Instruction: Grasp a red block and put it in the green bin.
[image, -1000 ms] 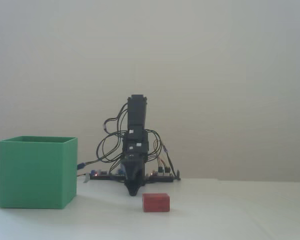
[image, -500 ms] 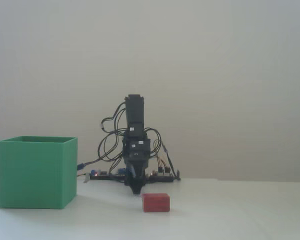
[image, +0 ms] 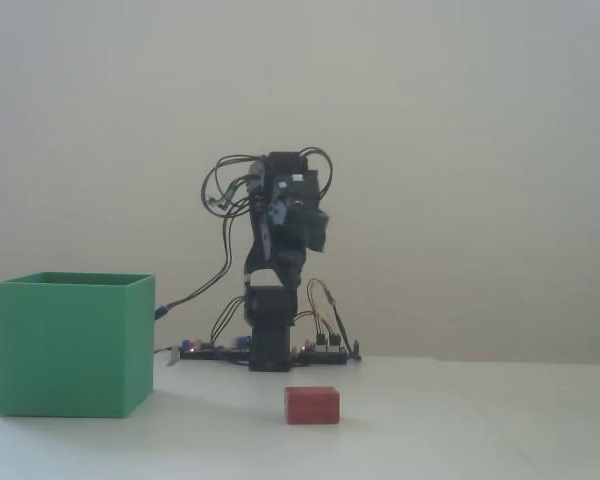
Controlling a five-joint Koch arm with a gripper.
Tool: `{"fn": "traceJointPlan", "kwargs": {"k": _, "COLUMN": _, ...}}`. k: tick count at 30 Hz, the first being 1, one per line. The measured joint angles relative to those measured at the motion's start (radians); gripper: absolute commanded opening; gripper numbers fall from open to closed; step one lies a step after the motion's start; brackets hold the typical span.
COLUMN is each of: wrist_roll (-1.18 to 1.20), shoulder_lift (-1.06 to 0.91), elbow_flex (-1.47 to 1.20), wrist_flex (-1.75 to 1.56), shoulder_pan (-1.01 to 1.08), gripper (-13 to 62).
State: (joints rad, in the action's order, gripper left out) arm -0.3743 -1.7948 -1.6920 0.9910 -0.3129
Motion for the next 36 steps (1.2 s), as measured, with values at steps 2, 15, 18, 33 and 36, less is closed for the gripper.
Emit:
{"fn": "traceJointPlan", "kwargs": {"k": 2, "wrist_roll": 0.000, "shoulder_lift": 0.064, "elbow_flex": 0.083, "wrist_flex": 0.091, "shoulder_pan": -0.063, "gripper": 37.4}}
{"fn": "traceJointPlan", "kwargs": {"k": 15, "wrist_roll": 0.031, "shoulder_lift": 0.508, "elbow_flex": 0.503, "wrist_flex": 0.433, "shoulder_pan": -0.181, "gripper": 35.1}}
{"fn": "traceJointPlan", "kwargs": {"k": 18, "wrist_roll": 0.167, "shoulder_lift": 0.522, "elbow_flex": 0.503, "wrist_flex": 0.505, "shoulder_pan": -0.123, "gripper": 33.5}}
{"fn": "traceJointPlan", "kwargs": {"k": 33, "wrist_roll": 0.552, "shoulder_lift": 0.520, "elbow_flex": 0.569, "wrist_flex": 0.666, "shoulder_pan": -0.086, "gripper": 34.0}}
{"fn": "traceJointPlan", "kwargs": {"k": 36, "wrist_roll": 0.555, "shoulder_lift": 0.537, "elbow_flex": 0.595, "wrist_flex": 0.666, "shoulder_pan": -0.057, "gripper": 34.3}}
